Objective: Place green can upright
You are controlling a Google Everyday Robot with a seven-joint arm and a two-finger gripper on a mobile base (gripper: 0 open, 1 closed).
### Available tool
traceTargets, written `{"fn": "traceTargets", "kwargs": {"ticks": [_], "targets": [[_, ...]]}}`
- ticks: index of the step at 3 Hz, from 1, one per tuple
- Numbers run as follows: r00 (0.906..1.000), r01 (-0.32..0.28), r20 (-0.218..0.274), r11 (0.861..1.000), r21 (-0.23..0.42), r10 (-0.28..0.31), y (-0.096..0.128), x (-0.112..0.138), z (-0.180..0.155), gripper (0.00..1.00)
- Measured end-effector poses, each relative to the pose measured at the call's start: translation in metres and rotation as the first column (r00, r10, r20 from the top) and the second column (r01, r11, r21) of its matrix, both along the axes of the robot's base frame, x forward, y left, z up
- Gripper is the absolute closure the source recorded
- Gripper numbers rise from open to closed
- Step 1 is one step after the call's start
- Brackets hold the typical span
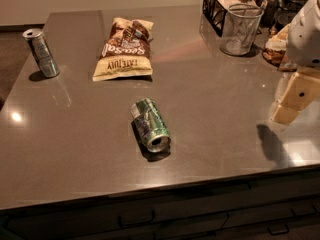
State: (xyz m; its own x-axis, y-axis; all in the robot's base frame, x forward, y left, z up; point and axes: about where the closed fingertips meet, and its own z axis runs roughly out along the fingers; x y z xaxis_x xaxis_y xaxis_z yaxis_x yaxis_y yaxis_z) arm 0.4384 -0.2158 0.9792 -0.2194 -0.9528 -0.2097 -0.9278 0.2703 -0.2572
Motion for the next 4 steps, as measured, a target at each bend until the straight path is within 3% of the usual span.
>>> {"fn": "traceTargets", "kwargs": {"ticks": [1,2,3,4], "targets": [[1.0,0.0,0.0,1.0,0.0,0.0,0.0,0.0,0.0,0.0],[0.9946,-0.097,0.042,0.994,0.044,0.095,0.024,0.004,0.005,0.0],[0.9618,-0.264,0.092,0.962,0.064,0.258,0.057,0.007,0.007,0.0],[0.8868,-0.458,0.094,0.888,0.042,0.452,0.092,0.012,-0.003,0.0]]}}
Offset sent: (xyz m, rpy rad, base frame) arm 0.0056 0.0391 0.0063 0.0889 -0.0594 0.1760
